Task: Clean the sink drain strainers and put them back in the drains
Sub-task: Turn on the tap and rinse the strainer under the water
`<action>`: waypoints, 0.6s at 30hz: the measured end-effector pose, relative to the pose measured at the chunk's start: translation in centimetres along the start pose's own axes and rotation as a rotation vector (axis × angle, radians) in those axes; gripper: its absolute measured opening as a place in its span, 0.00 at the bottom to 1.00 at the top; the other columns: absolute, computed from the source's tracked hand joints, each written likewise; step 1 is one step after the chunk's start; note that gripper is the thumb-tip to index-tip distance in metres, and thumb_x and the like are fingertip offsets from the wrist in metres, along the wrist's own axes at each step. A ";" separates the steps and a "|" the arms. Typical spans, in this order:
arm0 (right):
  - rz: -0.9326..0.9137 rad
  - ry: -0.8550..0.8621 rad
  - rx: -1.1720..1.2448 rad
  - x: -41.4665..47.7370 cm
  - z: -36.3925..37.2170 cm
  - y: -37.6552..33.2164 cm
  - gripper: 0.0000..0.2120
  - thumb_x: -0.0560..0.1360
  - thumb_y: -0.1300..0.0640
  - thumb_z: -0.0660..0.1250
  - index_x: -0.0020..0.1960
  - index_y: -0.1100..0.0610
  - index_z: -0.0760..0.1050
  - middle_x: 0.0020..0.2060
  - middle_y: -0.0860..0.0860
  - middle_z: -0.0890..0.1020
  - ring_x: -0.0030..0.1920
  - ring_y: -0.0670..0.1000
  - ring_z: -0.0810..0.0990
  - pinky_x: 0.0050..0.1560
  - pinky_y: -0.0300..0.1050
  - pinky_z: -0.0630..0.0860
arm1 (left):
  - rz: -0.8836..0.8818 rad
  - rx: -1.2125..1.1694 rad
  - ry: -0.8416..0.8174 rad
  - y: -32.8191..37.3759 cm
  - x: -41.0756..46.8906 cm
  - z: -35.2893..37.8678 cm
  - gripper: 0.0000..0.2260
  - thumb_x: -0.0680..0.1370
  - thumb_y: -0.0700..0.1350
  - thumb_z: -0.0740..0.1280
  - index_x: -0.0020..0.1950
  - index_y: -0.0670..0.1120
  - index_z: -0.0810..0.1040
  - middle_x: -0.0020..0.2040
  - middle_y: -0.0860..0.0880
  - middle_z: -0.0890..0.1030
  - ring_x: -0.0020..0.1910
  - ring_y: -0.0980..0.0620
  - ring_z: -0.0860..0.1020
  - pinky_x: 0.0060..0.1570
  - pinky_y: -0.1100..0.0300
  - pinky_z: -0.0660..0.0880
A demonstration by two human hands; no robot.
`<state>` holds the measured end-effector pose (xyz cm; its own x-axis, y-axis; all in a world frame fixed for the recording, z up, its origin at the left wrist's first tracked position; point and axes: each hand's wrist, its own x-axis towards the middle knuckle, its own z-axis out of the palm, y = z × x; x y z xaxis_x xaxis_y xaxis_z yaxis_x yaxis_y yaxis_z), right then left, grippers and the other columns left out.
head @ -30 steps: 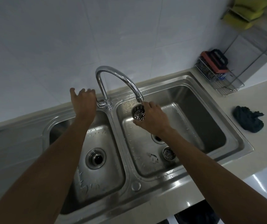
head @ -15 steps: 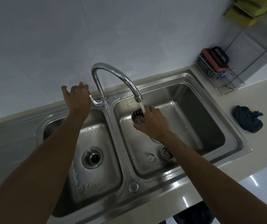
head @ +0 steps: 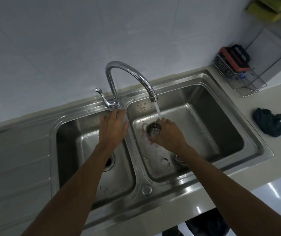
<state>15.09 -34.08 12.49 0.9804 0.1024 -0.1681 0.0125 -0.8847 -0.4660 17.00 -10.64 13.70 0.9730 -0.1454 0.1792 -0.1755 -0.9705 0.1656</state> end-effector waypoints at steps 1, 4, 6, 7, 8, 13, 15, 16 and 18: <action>0.035 -0.001 0.013 0.1 -0.2 0.4 0.41 0.66 0.36 0.76 0.68 0.59 0.69 0.59 0.55 0.78 0.59 0.55 0.76 0.61 0.53 0.77 | 0.017 -0.046 -0.022 0.3 -0.3 0.1 0.17 0.79 0.49 0.67 0.68 0.47 0.75 0.63 0.45 0.78 0.55 0.42 0.81 0.58 0.45 0.71; 0.131 0.078 0.087 1.1 -0.7 0.5 0.38 0.66 0.37 0.77 0.66 0.59 0.72 0.57 0.55 0.79 0.57 0.56 0.77 0.59 0.52 0.77 | 0.028 -0.142 -0.091 1.5 -0.6 0.0 0.18 0.80 0.50 0.67 0.69 0.47 0.75 0.63 0.45 0.77 0.56 0.42 0.80 0.59 0.45 0.73; 0.099 0.085 0.126 1.2 -0.2 -0.1 0.38 0.66 0.37 0.77 0.66 0.59 0.72 0.56 0.54 0.78 0.55 0.54 0.77 0.56 0.46 0.76 | 0.023 -0.182 -0.115 2.2 -0.5 0.1 0.18 0.81 0.50 0.66 0.70 0.47 0.74 0.63 0.45 0.77 0.58 0.42 0.80 0.60 0.47 0.73; 0.078 0.061 0.129 1.0 0.2 -0.3 0.39 0.66 0.37 0.77 0.66 0.59 0.71 0.56 0.54 0.77 0.55 0.53 0.77 0.54 0.44 0.75 | 0.022 -0.194 -0.130 2.5 -0.5 0.2 0.18 0.81 0.50 0.66 0.70 0.47 0.74 0.63 0.46 0.77 0.58 0.43 0.79 0.60 0.48 0.72; 0.066 0.038 0.127 0.8 0.4 -0.2 0.39 0.66 0.38 0.77 0.67 0.59 0.70 0.56 0.54 0.77 0.55 0.52 0.77 0.53 0.42 0.74 | 0.020 -0.203 -0.150 2.8 -0.5 0.4 0.19 0.81 0.50 0.66 0.71 0.48 0.74 0.63 0.46 0.76 0.59 0.44 0.79 0.60 0.48 0.72; 0.229 0.087 0.352 1.3 -0.3 1.4 0.37 0.65 0.40 0.79 0.66 0.58 0.73 0.55 0.51 0.80 0.53 0.51 0.80 0.55 0.46 0.78 | 0.008 -0.259 -0.245 3.6 -0.8 1.0 0.20 0.80 0.49 0.68 0.71 0.49 0.73 0.63 0.47 0.77 0.60 0.45 0.79 0.60 0.47 0.73; 0.348 0.032 0.580 1.2 -0.2 1.4 0.29 0.66 0.41 0.79 0.60 0.54 0.76 0.50 0.48 0.82 0.48 0.47 0.82 0.49 0.42 0.78 | 0.004 -0.268 -0.254 3.9 -0.8 1.2 0.19 0.80 0.49 0.68 0.70 0.48 0.73 0.62 0.47 0.78 0.59 0.45 0.79 0.59 0.47 0.74; 0.431 -0.028 0.776 1.0 0.0 1.4 0.24 0.66 0.43 0.79 0.55 0.54 0.77 0.49 0.50 0.83 0.45 0.47 0.83 0.46 0.42 0.80 | 0.002 -0.274 -0.258 4.2 -0.7 1.3 0.19 0.80 0.48 0.68 0.70 0.48 0.74 0.61 0.47 0.78 0.58 0.45 0.79 0.58 0.47 0.74; 0.611 -0.181 1.241 0.4 0.5 1.6 0.23 0.68 0.45 0.79 0.54 0.60 0.80 0.51 0.59 0.83 0.45 0.53 0.85 0.47 0.50 0.84 | -0.006 -0.295 -0.275 4.7 -0.6 1.5 0.18 0.80 0.48 0.68 0.70 0.48 0.74 0.62 0.47 0.78 0.58 0.46 0.80 0.59 0.46 0.75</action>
<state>15.40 -35.25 11.21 0.7275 -0.0086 -0.6860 -0.6766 0.1564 -0.7195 15.83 -15.41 12.88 0.9708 -0.2254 -0.0825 -0.1665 -0.8801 0.4447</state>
